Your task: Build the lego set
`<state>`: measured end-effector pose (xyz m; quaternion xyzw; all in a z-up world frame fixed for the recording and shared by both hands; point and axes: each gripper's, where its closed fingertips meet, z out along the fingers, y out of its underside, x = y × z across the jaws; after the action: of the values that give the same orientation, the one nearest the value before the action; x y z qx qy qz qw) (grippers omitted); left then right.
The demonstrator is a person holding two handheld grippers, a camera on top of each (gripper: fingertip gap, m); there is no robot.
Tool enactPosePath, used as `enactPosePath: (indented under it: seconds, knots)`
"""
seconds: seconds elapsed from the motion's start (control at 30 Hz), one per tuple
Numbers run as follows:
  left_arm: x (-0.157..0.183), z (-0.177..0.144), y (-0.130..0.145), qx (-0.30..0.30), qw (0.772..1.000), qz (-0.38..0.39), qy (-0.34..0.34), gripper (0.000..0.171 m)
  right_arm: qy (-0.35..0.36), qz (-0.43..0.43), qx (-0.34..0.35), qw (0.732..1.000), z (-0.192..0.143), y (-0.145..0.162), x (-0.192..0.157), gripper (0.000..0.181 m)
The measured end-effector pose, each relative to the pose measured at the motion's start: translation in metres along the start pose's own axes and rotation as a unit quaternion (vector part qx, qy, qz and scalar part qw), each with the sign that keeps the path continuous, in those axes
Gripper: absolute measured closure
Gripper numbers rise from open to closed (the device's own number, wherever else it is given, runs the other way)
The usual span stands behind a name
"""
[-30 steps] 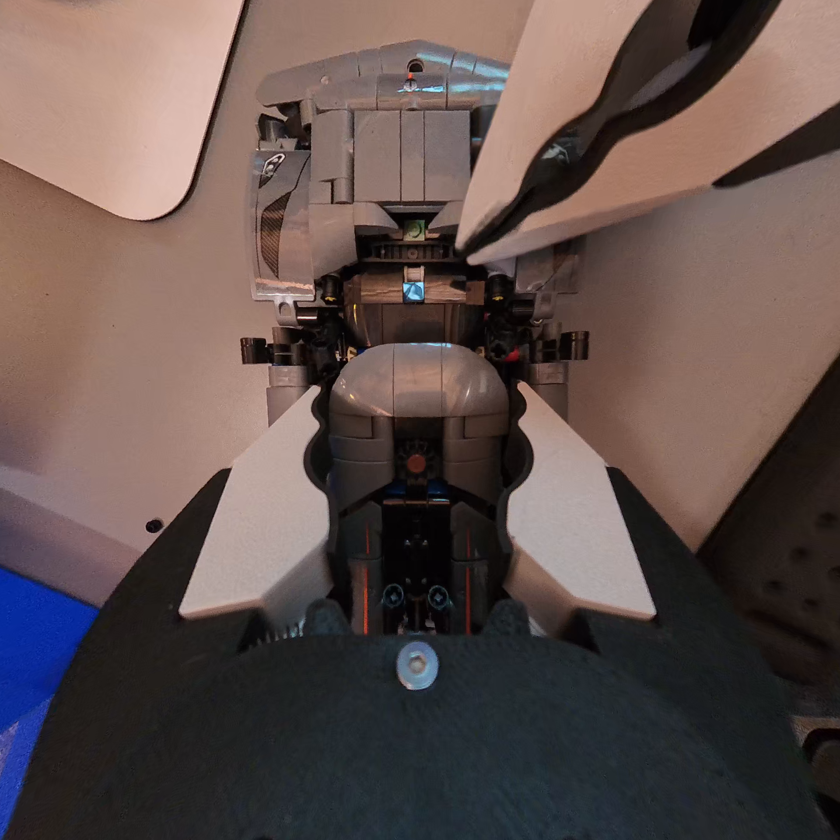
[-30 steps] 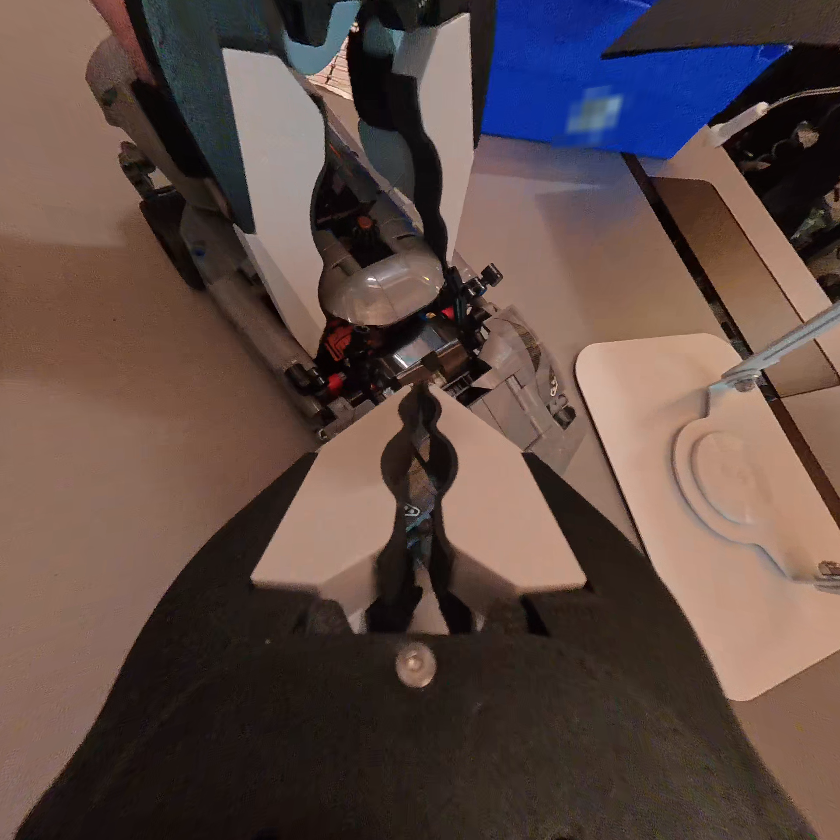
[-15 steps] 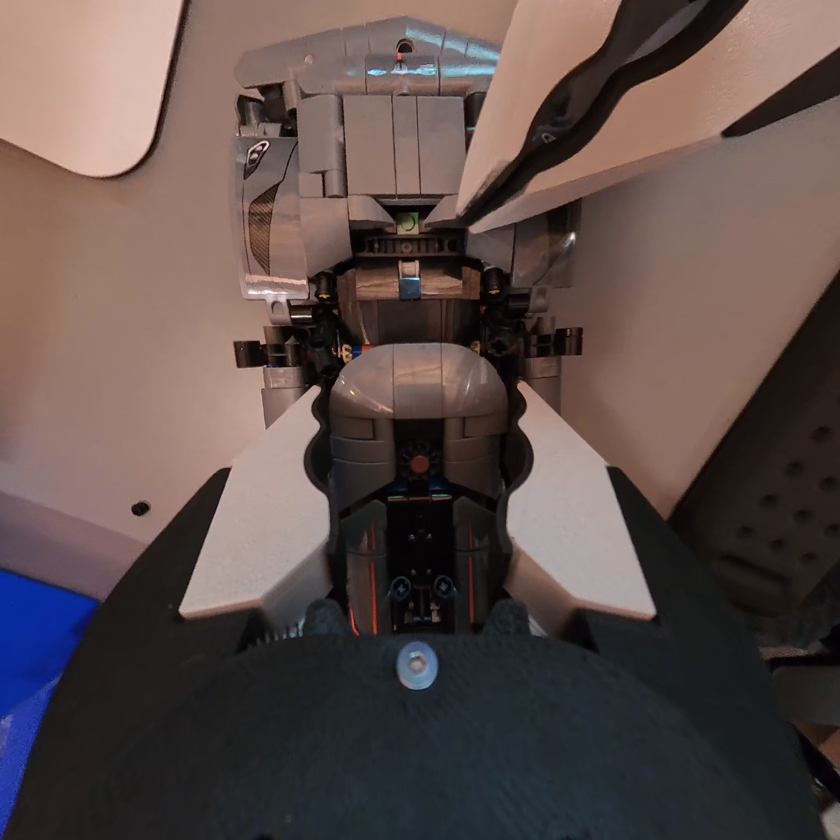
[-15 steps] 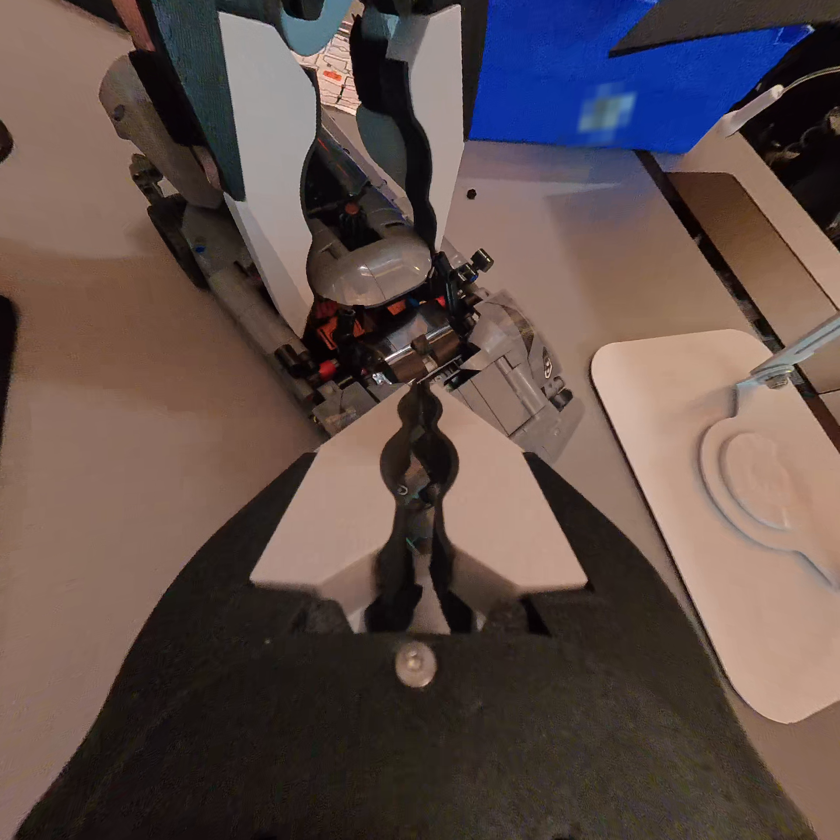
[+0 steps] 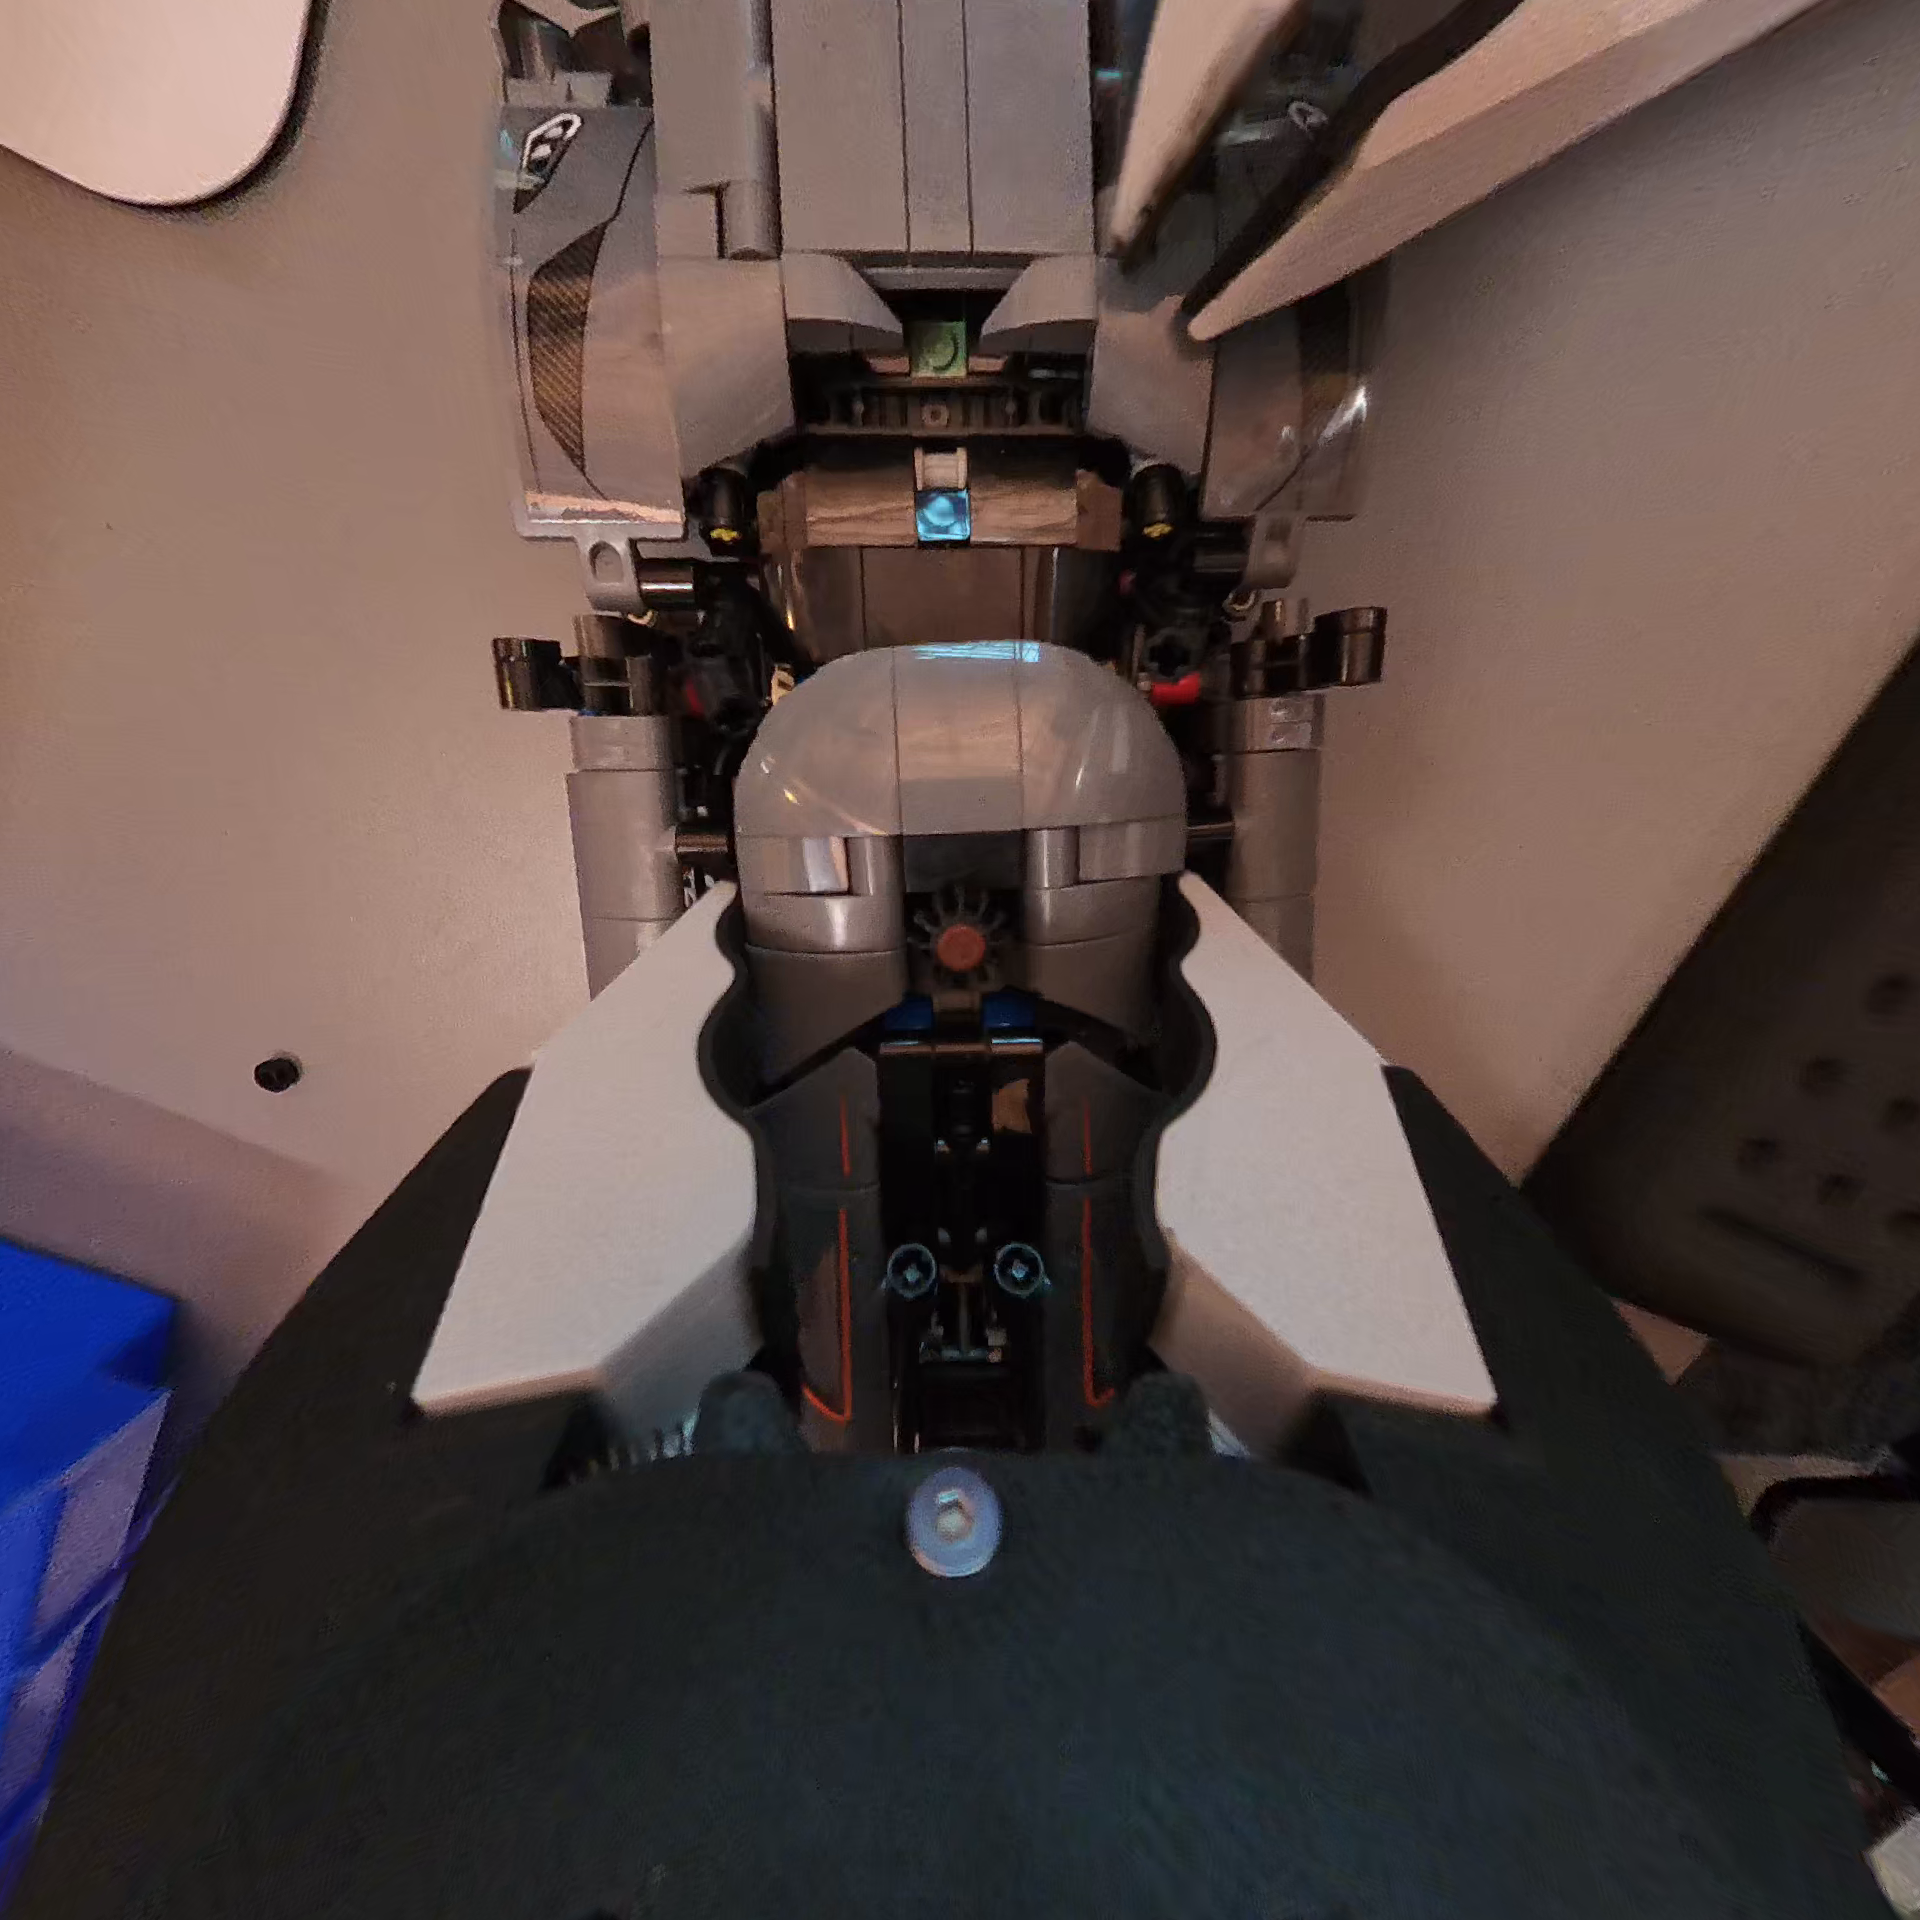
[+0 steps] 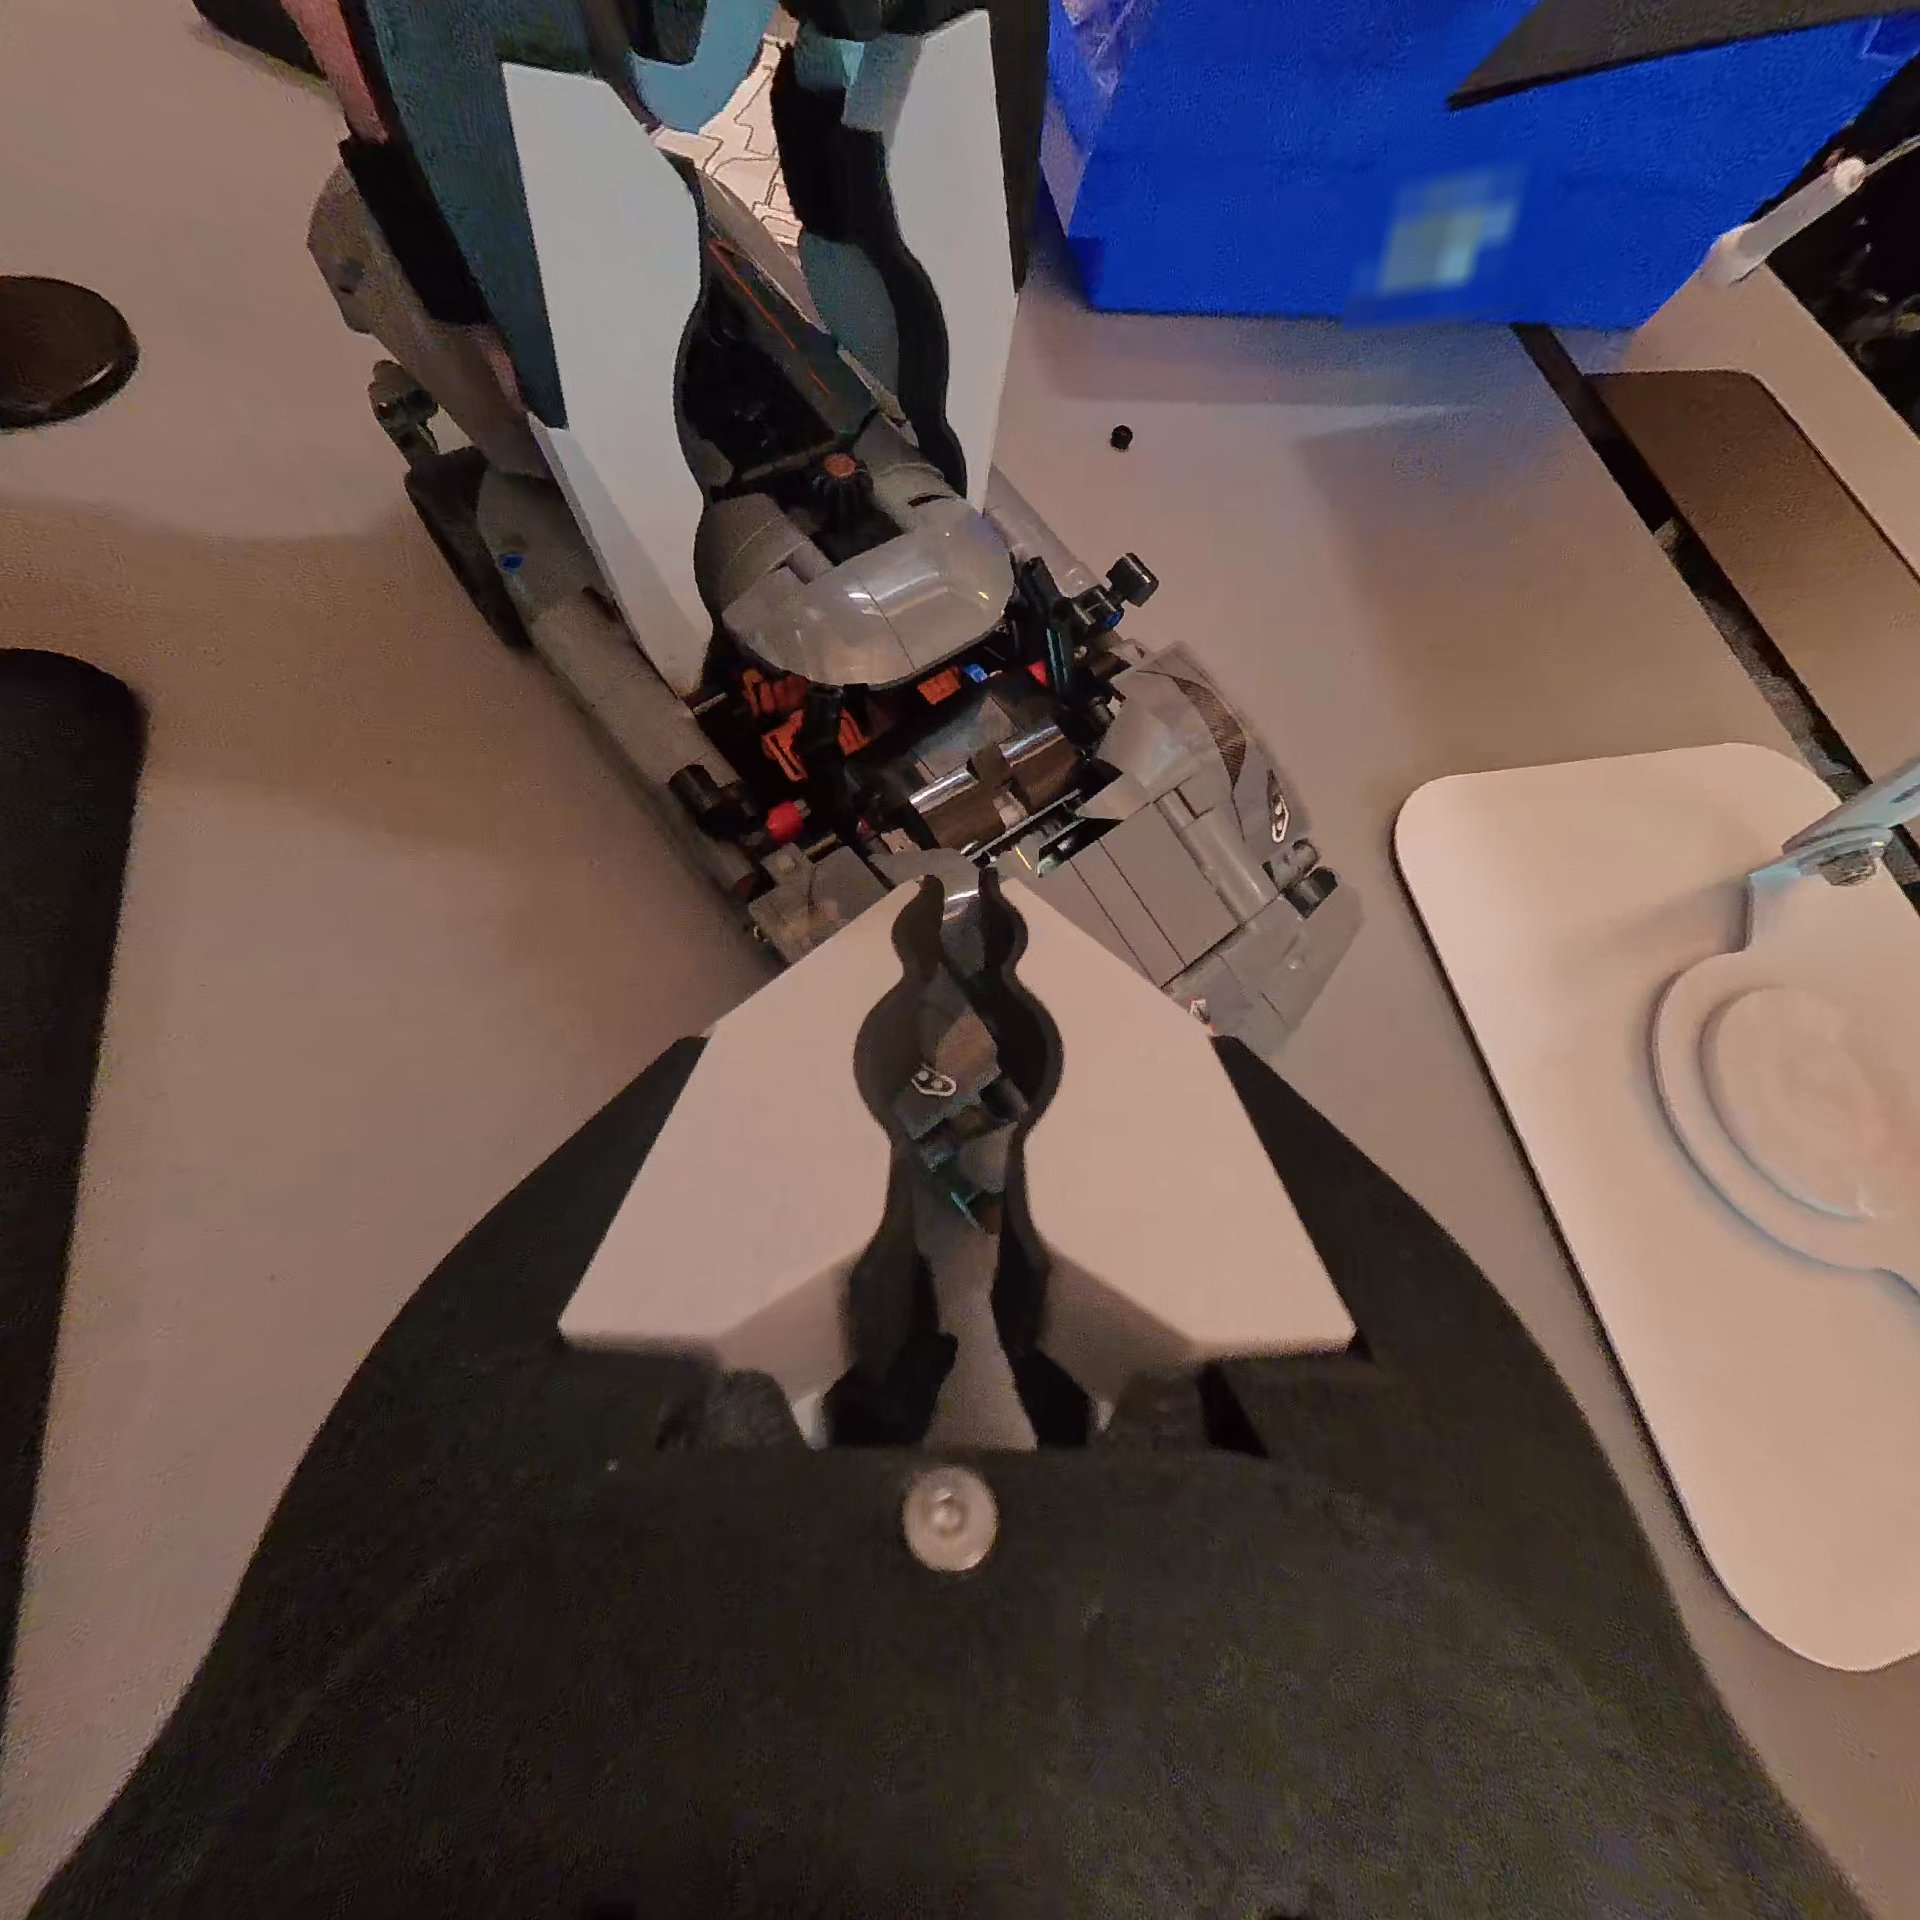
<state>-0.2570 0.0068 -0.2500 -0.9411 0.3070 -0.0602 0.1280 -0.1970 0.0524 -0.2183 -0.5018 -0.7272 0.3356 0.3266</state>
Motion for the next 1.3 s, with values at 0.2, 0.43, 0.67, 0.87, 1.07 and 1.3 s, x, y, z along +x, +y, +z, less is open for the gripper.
enactPosePath:
  seconds: [0.2,0.43,0.67,0.87,1.07,1.3]
  knots:
    - [0.0,0.0,-0.001,0.001,1.0,0.007,-0.012,0.1,0.0,-0.007,-0.002,1.0,0.009,-0.003,-0.007,0.181]
    - [0.001,0.0,-0.005,0.008,1.0,0.003,-0.014,0.1,-0.006,0.007,-0.001,1.0,0.008,-0.001,-0.004,0.181]
    - [0.008,-0.003,-0.009,0.017,1.0,0.018,-0.003,0.102,-0.005,0.008,0.011,1.0,-0.005,-0.005,-0.001,0.181]
    - [0.018,-0.001,-0.014,0.003,0.999,0.047,-0.004,0.107,-0.024,0.005,-0.017,1.0,0.004,0.008,-0.01,0.181]
    - [0.018,-0.001,-0.014,0.003,0.999,0.052,-0.016,0.107,-0.033,0.029,-0.017,0.999,0.004,0.009,-0.01,0.181]
    - [0.018,-0.002,-0.014,0.001,0.999,0.049,-0.002,0.106,-0.032,0.023,-0.018,0.999,0.004,0.009,-0.01,0.181]
